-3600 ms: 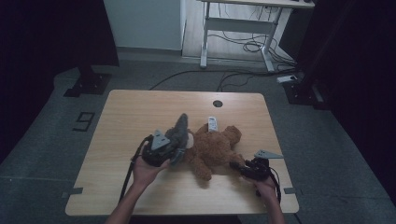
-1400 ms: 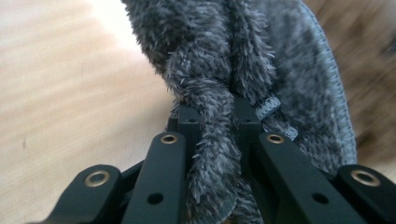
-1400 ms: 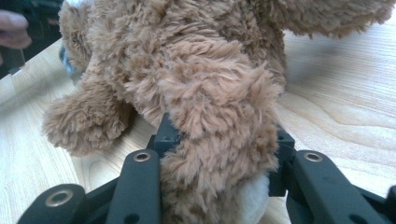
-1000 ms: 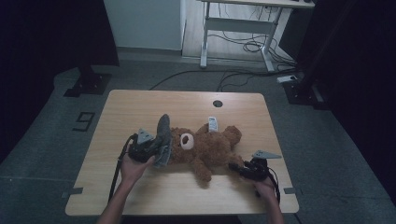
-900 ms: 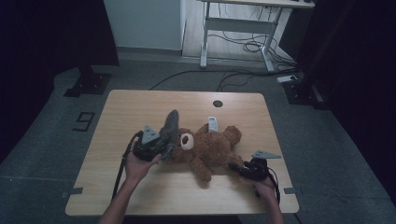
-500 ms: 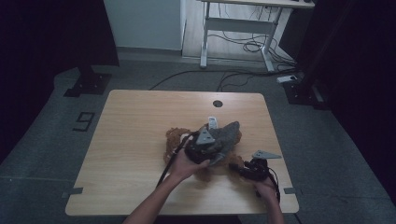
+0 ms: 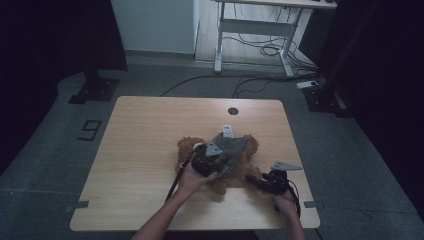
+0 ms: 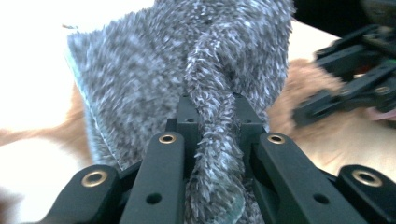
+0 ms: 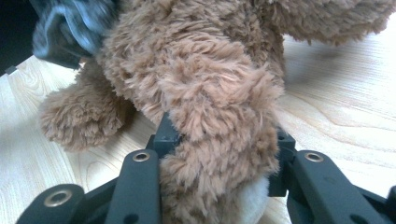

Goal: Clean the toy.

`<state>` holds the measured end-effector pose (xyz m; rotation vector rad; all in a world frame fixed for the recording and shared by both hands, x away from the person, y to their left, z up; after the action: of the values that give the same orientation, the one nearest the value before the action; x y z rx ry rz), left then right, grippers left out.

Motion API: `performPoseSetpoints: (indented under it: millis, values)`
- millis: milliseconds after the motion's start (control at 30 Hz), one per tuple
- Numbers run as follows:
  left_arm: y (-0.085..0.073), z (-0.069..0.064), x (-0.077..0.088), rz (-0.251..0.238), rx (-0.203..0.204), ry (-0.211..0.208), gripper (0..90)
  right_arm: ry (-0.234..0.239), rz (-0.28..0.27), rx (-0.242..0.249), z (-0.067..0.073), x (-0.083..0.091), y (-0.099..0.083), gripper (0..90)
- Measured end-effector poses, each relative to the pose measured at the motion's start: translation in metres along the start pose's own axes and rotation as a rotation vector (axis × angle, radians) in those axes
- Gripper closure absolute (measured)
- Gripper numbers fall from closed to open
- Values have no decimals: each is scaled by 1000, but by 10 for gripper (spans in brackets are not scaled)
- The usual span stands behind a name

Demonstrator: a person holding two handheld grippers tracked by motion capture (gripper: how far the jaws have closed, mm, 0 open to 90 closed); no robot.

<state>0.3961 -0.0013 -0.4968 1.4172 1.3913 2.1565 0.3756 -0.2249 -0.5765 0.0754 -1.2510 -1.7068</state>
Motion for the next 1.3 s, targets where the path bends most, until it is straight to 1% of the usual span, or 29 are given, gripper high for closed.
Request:
performPoseSetpoints:
  millis: [33,67,100,133,167,200,233,267,300,333,367,400,433,467,533,567,633,733,833,900,933,967,1000,1100,1133,1167,1200,1233,1300]
  values:
    - [-5,7,6,-7,21,5,777,-1,1,2,0,0,0,595]
    - [-9,13,11,-24,48,-4,777,1,0,2,0,0,0,595]
    - [-9,13,11,-24,48,-4,778,3,-1,3,0,0,0,595]
    - [-16,21,24,-49,67,1,778,3,0,3,0,0,0,595]
    - [-16,21,24,-49,67,1,777,3,0,3,0,0,0,595]
    - [-20,25,36,-67,69,11,776,2,2,3,1,-1,0,595]
    - [-20,25,36,-67,69,11,775,2,2,3,1,-1,0,595]
    - [-24,32,47,-88,85,16,774,3,3,3,1,-1,-1,595]
    - [-26,36,52,-95,95,20,775,3,2,3,1,-1,-1,595]
    - [-26,36,52,-95,95,20,774,4,0,2,1,-1,0,595]
    - [-32,44,60,-95,107,27,774,4,0,1,1,-1,0,595]
    - [-32,44,60,-95,107,27,774,4,0,1,1,-1,0,595]
    - [-39,51,66,-89,120,50,774,4,0,1,1,-1,0,594]
    - [-43,56,69,-85,127,68,774,4,0,2,1,-1,0,594]
    - [-53,65,73,-64,142,109,775,4,2,2,0,-1,0,594]
    - [-60,70,73,-46,149,121,776,3,2,1,0,-1,0,594]
    - [-75,78,70,-21,186,111,776,2,4,1,0,-2,-1,594]
    - [-93,85,63,10,221,119,778,0,2,0,0,-2,-1,593]
    - [-112,92,55,68,240,142,780,-1,1,-3,0,-3,-1,594]
    - [-123,95,49,108,249,149,779,-3,1,-3,0,-3,-1,593]
    - [-128,95,46,124,255,144,779,-3,2,-4,0,-3,-1,593]
    - [-131,96,44,127,261,134,779,-3,2,-4,0,-3,-1,593]
    - [-131,96,43,120,270,131,778,-2,0,-5,0,-3,-1,593]
    - [-129,98,45,125,266,131,777,-3,0,-5,-1,-3,-1,593]
    - [-122,101,50,119,259,144,776,-4,0,-6,-1,-3,-1,593]
    - [-117,103,55,100,263,146,776,-6,0,-5,-1,-3,-1,593]
    - [-117,103,55,100,263,146,776,-8,-2,-5,-1,-3,-1,593]
    - [-103,105,66,55,267,150,775,-12,0,-1,-1,-3,-1,593]
    - [-86,104,76,10,256,145,774,-19,1,6,-1,-4,-1,592]
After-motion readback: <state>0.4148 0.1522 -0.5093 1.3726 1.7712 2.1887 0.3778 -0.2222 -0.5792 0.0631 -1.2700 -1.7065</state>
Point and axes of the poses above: each handheld gripper's, and its own axes: x roughly backward along the jaws, y roughly out of its top, z roughly to its left, the point moved 6 cm from there along -x, roughly forward along the jaws, and after that the axes turned 9 degrees about -x, right-handed, at the moved point
